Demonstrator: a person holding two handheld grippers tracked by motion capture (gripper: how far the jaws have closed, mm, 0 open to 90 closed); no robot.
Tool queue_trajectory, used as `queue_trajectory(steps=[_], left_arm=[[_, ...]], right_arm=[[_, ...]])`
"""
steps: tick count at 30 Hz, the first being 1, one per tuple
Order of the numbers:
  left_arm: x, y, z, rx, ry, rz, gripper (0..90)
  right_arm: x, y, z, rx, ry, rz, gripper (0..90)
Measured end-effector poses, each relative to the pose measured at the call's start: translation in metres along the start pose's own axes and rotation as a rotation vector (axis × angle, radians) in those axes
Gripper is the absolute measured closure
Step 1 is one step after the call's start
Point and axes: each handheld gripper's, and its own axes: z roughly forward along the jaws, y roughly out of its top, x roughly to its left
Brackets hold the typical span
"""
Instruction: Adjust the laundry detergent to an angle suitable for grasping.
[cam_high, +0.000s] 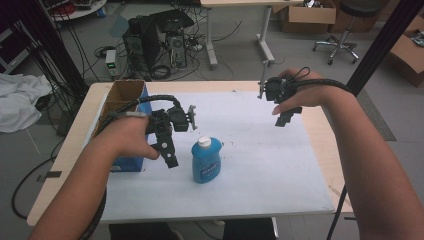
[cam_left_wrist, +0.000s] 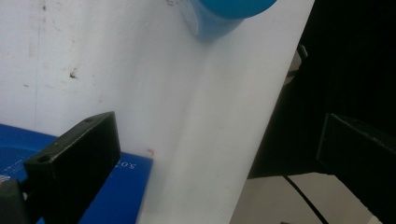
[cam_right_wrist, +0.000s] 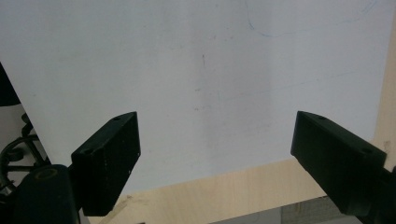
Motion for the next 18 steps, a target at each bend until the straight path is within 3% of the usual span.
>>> queue_trajectory(steps=[18], left_arm=[[-0.0016, -0.0007, 0.0015, 0.008, -0.002, -0.004, 0.1]], right_arm=[[0.0050, -0.0006, 0.0034, 0.004, -0.002, 0.003, 15.8]])
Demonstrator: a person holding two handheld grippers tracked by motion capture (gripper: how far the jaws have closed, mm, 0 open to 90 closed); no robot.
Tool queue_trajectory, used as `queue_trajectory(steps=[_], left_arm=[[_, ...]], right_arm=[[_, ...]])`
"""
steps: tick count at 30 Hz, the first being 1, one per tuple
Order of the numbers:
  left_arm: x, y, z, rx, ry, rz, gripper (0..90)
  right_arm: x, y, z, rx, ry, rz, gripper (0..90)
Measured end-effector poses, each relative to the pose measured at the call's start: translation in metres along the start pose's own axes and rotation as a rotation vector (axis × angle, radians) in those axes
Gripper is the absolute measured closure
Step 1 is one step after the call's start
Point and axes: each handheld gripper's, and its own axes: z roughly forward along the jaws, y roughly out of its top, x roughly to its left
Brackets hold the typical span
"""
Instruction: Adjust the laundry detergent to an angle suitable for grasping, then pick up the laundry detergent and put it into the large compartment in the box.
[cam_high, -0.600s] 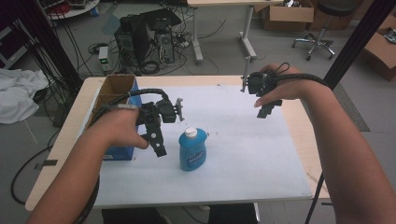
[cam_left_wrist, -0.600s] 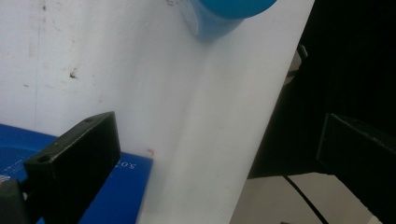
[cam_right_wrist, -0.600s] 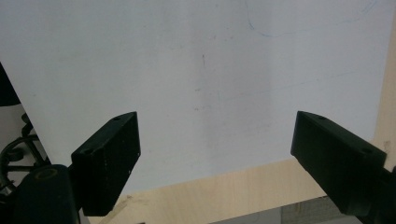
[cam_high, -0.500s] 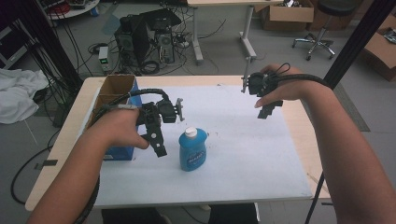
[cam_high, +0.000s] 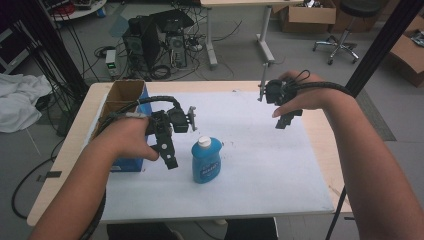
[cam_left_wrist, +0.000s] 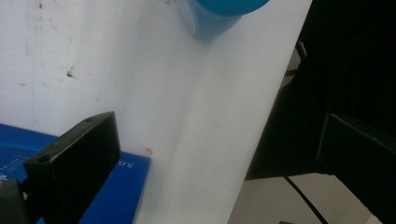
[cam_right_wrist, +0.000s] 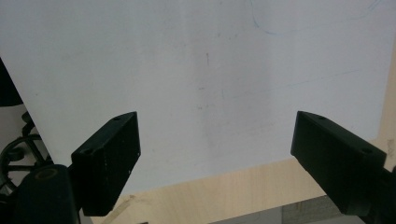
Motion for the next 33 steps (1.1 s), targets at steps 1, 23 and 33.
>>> queue_trajectory(steps=[1, 23, 33], left_arm=[[-0.0001, 0.0002, 0.0002, 0.001, -0.001, 0.001, 0.1], [-0.0040, 0.0001, -0.0044, -0.001, 0.008, -0.001, 0.1], [-0.0059, 0.0004, -0.0061, -0.002, 0.002, -0.005, 0.1]], right_arm=[[-0.0002, -0.0001, 0.0005, -0.001, 0.000, -0.003, 15.8], [-0.0007, 0.0008, -0.0009, 0.000, -0.006, 0.005, 15.8], [-0.0005, 0.0010, -0.0022, -0.008, -0.011, 0.003, 15.8]])
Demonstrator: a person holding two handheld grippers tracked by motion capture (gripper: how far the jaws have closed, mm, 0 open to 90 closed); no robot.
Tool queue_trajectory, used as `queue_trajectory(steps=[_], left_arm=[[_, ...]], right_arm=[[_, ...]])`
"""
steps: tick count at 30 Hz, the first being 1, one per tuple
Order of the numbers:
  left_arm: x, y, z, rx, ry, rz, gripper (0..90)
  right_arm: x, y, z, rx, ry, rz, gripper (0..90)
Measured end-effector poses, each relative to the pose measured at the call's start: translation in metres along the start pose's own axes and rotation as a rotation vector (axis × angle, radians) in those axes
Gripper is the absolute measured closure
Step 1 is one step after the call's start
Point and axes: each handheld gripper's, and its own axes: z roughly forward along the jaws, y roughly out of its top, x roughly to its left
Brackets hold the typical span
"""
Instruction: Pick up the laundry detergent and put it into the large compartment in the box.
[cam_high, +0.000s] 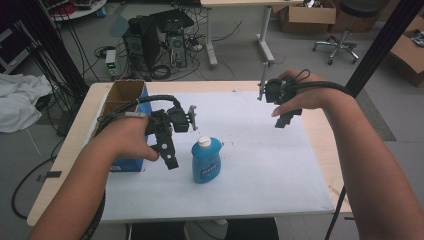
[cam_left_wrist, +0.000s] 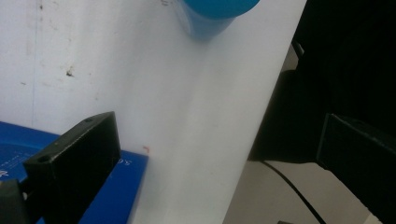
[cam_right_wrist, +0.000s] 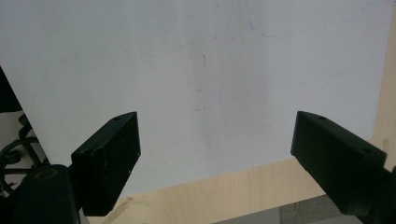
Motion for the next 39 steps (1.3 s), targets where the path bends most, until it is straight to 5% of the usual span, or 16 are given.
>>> queue_trajectory(steps=[19, 30, 39], left_arm=[[-0.007, 0.006, -0.002, -0.010, -0.003, -0.049, 0.1], [-0.014, 0.016, -0.003, -0.085, -0.021, -0.053, 0.1], [-0.008, 0.012, 0.004, -0.139, -0.040, -0.109, 0.1]], right_arm=[[0.000, -0.001, 0.008, -0.011, 0.001, -0.017, 15.8], [0.001, -0.010, 0.012, -0.029, 0.003, -0.015, 15.8], [0.001, -0.011, 0.014, -0.029, 0.004, -0.019, 15.8]])
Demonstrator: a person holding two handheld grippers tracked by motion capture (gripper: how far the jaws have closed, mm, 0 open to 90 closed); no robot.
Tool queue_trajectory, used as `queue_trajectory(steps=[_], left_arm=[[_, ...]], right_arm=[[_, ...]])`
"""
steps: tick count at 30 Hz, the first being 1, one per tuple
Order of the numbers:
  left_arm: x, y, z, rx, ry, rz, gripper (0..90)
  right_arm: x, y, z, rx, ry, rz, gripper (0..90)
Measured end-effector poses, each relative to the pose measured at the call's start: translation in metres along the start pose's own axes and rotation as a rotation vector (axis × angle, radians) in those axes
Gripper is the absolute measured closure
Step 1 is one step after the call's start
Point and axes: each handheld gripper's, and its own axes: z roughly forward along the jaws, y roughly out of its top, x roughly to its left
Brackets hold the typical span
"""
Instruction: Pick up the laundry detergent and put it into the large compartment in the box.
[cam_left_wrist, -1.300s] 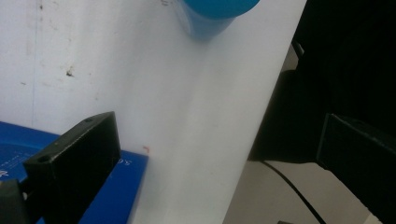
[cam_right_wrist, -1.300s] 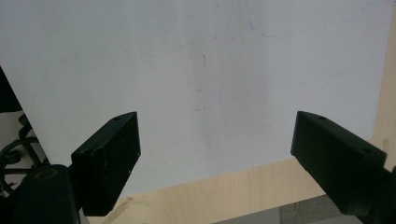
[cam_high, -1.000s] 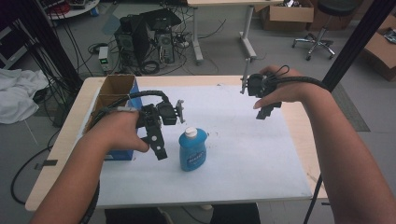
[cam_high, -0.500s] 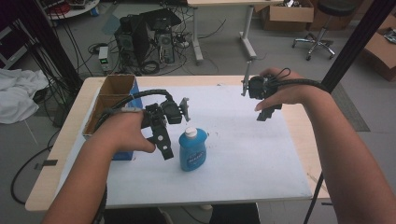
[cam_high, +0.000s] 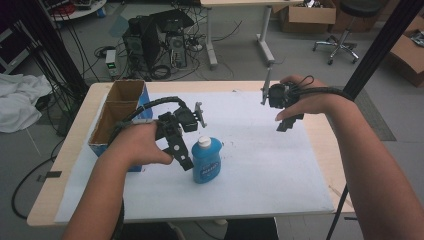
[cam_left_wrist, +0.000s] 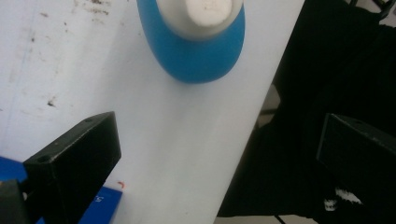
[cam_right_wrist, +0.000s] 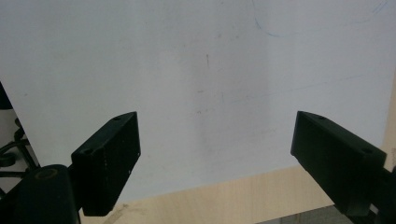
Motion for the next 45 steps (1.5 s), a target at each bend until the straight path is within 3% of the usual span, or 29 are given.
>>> queue_trajectory(steps=[10, 23, 45], left_arm=[[0.001, 0.006, 0.002, -0.012, -0.012, -0.044, 0.1], [-0.001, 0.025, 0.010, -0.034, 0.021, -0.079, 0.1], [-0.003, 0.062, 0.038, 0.047, 0.043, -0.069, 0.1]], right_arm=[[0.001, 0.004, 0.001, -0.003, -0.005, -0.010, 15.8], [0.004, 0.003, 0.000, -0.002, -0.010, -0.007, 15.8], [0.004, 0.000, 0.004, 0.002, -0.002, 0.000, 15.8]])
